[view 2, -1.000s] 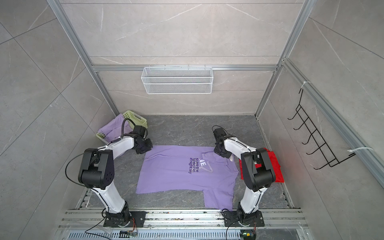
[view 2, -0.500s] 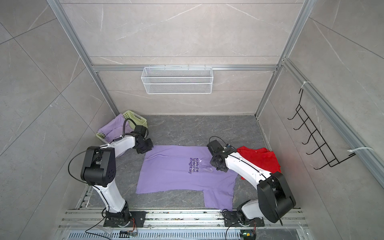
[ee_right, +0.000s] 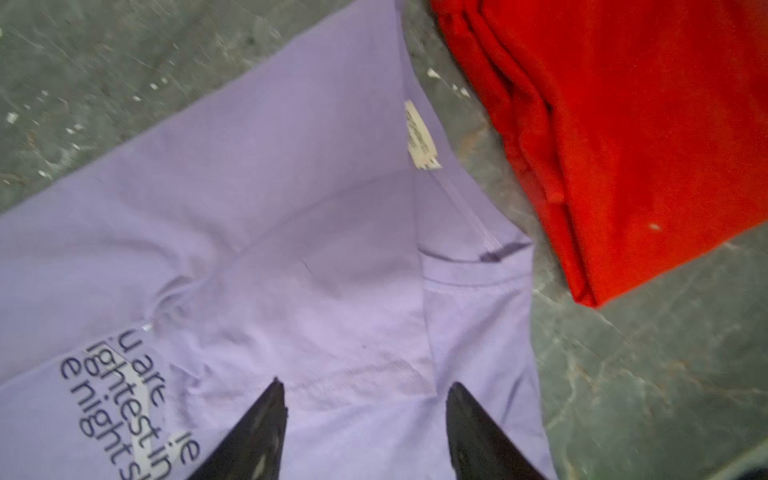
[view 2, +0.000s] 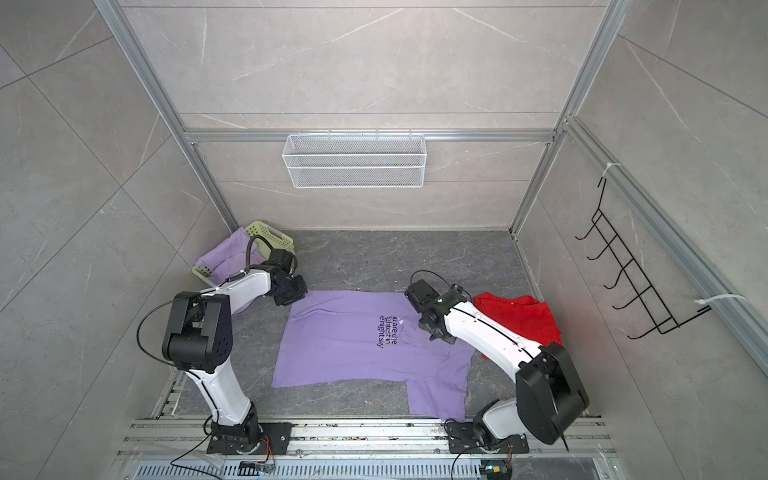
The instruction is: Fold and stack the t-shirts
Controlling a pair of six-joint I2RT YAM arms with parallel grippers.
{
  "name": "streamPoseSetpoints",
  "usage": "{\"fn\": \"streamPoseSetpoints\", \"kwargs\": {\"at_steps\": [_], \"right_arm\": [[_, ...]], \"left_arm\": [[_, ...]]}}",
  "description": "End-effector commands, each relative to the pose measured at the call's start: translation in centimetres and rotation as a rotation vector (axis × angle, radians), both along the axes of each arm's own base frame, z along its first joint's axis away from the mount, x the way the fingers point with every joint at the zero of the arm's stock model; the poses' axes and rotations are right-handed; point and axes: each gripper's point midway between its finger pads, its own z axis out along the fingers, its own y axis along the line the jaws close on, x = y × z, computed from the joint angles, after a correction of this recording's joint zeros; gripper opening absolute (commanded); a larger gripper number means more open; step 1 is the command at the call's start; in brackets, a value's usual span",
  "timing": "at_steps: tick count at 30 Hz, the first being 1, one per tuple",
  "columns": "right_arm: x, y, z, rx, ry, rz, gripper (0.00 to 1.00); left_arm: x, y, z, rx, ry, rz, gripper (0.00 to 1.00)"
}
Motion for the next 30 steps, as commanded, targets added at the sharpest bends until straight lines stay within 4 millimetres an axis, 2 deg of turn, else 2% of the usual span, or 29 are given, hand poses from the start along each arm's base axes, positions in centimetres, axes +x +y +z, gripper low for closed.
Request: {"fn": "streamPoseSetpoints", "kwargs": {"at_steps": [1, 3, 7, 9, 12, 15, 18, 19, 24, 30], "right_arm": [[5.0, 0.6, -0.4, 0.024, -0.067, 0.039, 0.63], [6.8, 0.4, -1.0, 0.057, -0.072, 0.028, 0.63], [8.8, -0.7, -2.7, 0.093, -0.033, -0.009, 0.63], [9.2, -1.2, -3.9, 0.110, -0.005, -0.022, 0.63], [9.5, -1.6, -5.9, 0.127, 0.040, -0.036, 0.63], [9.5, -2.1, -7.8, 0.130, 0.086, -0.046, 0.62], [9.7, -2.6, -9.4, 0.123, 0.129, -0.047, 0.62], [9.9, -2.7, -10.0, 0.121, 0.145, -0.045, 0.62], [12.9, -3.7, -10.4, 0.100, 0.171, -0.024, 0.62], [17.9, -4.2, -10.8, 0.135, 0.172, -0.014, 0.60]], "left_arm": [[0.9, -0.9, 1.1, -0.026, -0.025, -0.026, 0.26], [0.6, -0.9, 1.1, -0.028, -0.019, -0.018, 0.26], [-0.5, -1.7, 1.2, -0.048, -0.009, -0.012, 0.27], [-1.2, -2.3, 1.0, -0.058, 0.001, -0.016, 0.27], [-2.1, -3.1, -0.5, -0.092, 0.036, -0.007, 0.27], [-2.7, -2.8, -2.5, -0.082, 0.087, 0.014, 0.27], [-2.4, -2.3, -3.6, -0.052, 0.103, 0.026, 0.27], [-2.1, -2.1, -4.0, -0.043, 0.107, 0.025, 0.27], [-0.1, -1.7, -6.3, -0.018, 0.157, 0.010, 0.27], [4.9, -1.8, -6.7, -0.021, 0.132, -0.004, 0.28]]}}
